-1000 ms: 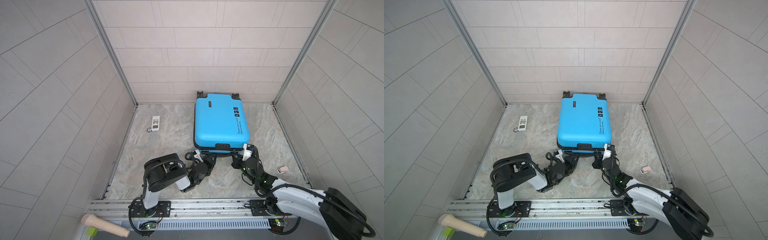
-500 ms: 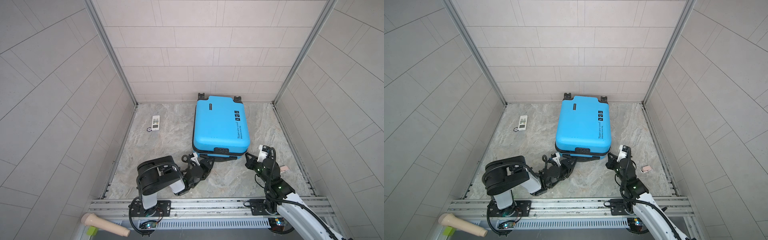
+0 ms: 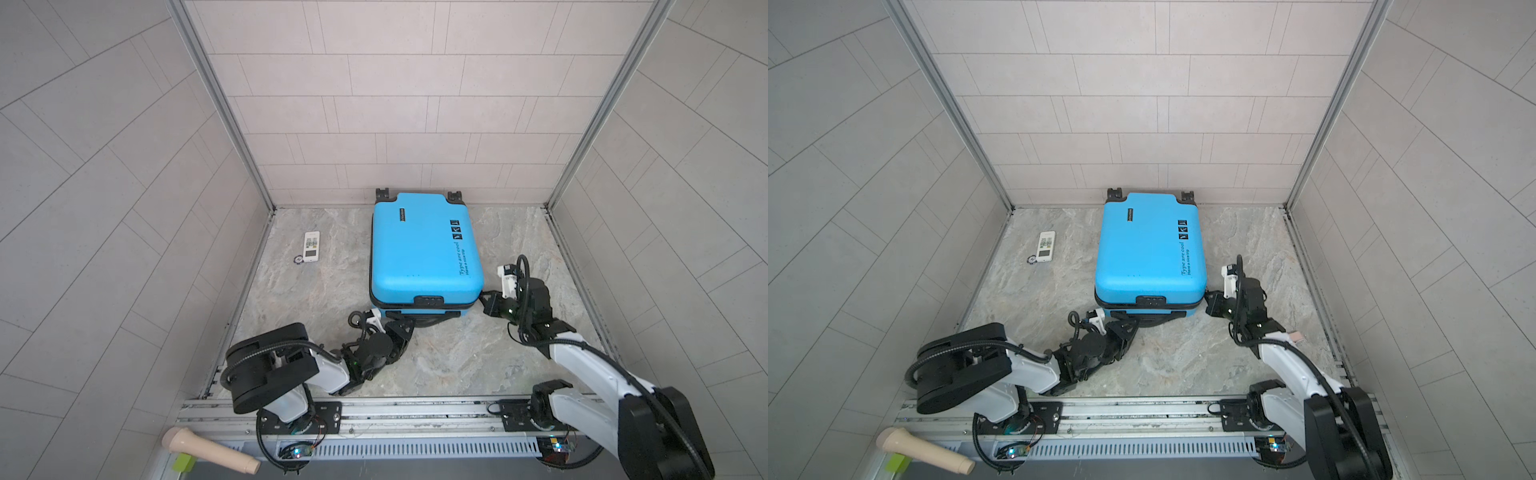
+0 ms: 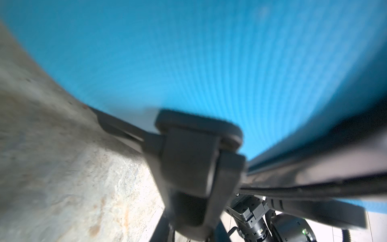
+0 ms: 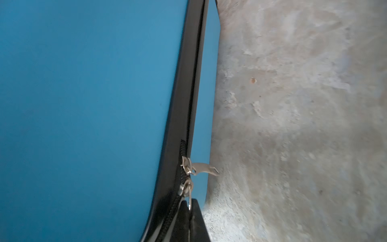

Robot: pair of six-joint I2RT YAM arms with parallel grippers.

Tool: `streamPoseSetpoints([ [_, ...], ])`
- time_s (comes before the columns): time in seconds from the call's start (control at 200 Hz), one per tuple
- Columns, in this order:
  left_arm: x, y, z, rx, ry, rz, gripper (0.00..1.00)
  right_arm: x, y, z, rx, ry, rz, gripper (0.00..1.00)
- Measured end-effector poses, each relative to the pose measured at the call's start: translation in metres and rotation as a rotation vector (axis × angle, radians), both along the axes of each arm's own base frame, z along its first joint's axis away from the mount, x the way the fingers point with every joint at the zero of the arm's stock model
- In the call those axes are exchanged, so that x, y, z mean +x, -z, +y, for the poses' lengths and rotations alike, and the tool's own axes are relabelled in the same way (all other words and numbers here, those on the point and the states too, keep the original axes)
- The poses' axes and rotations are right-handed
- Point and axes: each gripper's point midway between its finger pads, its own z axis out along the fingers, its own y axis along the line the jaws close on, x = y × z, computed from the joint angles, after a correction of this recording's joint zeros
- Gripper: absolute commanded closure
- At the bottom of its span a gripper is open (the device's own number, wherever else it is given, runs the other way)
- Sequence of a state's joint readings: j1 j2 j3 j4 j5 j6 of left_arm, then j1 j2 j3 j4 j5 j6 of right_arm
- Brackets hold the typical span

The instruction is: Pack the luggage

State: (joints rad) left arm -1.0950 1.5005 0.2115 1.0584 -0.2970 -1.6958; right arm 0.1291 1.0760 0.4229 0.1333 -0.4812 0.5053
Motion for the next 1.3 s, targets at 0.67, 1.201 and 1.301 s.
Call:
streamPoseSetpoints([
  [0.67,0.002,-0.014,0.052,0.109,-0.124,0.003,1.0,0.065,-0.025,0.019,0.008,-0.111,-0.002,0.55],
  [1.201,0.011,-0.023,0.02,0.299,0.006,0.024,1.0,0.056,-0.079,-0.068,-0.142,0.28,-0.168,0.4],
  [1.301,0.007,-0.023,0.002,0.305,0.064,0.022,0.93,0.051,-0.085,-0.069,-0.146,0.286,-0.171,0.39],
])
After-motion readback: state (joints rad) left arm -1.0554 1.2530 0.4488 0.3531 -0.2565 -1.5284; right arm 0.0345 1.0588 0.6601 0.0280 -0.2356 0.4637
